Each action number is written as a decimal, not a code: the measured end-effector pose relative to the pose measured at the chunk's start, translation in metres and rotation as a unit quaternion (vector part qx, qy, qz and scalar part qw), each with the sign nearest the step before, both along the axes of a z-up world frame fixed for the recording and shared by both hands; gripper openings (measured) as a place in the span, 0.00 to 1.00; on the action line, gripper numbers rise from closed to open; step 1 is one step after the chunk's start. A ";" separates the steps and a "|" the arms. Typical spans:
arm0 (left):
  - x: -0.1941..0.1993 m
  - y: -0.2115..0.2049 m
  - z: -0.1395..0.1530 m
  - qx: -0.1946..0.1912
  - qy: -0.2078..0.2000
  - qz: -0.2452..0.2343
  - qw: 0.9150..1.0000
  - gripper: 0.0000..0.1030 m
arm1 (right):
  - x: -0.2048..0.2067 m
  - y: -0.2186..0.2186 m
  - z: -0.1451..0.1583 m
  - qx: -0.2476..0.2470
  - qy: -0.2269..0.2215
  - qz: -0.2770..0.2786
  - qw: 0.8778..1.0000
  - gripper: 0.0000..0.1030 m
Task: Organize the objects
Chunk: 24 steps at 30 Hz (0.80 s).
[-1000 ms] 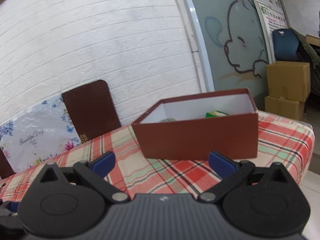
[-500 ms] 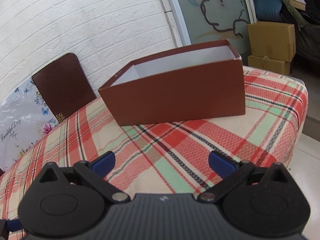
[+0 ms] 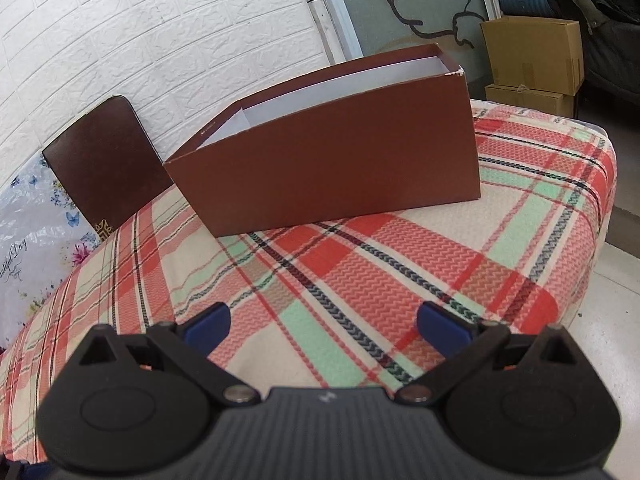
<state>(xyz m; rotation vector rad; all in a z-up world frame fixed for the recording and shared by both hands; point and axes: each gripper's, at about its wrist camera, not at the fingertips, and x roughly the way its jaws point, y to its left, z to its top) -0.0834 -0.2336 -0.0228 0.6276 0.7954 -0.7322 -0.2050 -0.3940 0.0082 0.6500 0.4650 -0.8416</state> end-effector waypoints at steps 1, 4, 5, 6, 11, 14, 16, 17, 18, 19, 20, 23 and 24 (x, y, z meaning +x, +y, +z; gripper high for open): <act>-0.001 -0.001 0.000 0.001 0.000 -0.001 1.000 1.00 | 0.000 0.000 0.000 -0.001 0.000 0.000 1.000 1.00; -0.002 -0.003 0.000 0.005 -0.002 -0.005 1.000 1.00 | 0.000 -0.001 -0.001 -0.001 -0.001 -0.001 1.000 1.00; -0.003 -0.003 0.000 0.006 -0.002 -0.006 1.000 1.00 | -0.001 -0.002 -0.001 0.000 -0.001 -0.002 1.000 1.00; -0.003 -0.004 0.000 0.007 -0.003 -0.007 1.000 1.00 | -0.001 -0.002 -0.002 0.002 -0.001 -0.002 1.000 1.00; -0.005 -0.006 0.000 0.012 -0.005 -0.010 1.000 1.00 | -0.002 -0.005 -0.004 0.005 -0.003 -0.001 1.000 1.00; -0.007 -0.007 0.000 0.014 -0.006 -0.011 1.000 1.00 | -0.002 -0.004 -0.004 0.004 -0.004 0.000 1.000 1.00; -0.007 -0.007 0.000 0.014 -0.007 -0.011 1.000 1.00 | -0.002 -0.005 -0.004 0.004 -0.005 0.000 1.000 1.00; -0.008 -0.007 0.000 0.014 -0.006 -0.011 1.000 1.00 | -0.002 -0.005 -0.005 0.005 -0.005 0.001 1.000 1.00; -0.008 -0.007 0.001 0.014 -0.006 -0.010 1.000 1.00 | -0.002 -0.005 -0.005 0.006 -0.005 0.001 1.000 1.00; -0.008 -0.007 0.001 0.014 -0.006 -0.010 1.000 1.00 | -0.002 -0.005 -0.005 0.006 -0.005 0.001 1.000 1.00; -0.008 -0.008 0.000 0.014 -0.006 -0.010 1.000 1.00 | -0.002 -0.006 -0.005 0.006 -0.005 0.001 1.000 1.00; -0.008 -0.008 0.001 0.014 -0.006 -0.011 1.000 1.00 | -0.002 -0.005 -0.005 0.006 -0.006 0.000 1.000 1.00; -0.009 -0.008 0.000 0.014 -0.006 -0.011 1.000 1.00 | -0.002 -0.005 -0.005 0.006 -0.006 0.000 1.000 1.00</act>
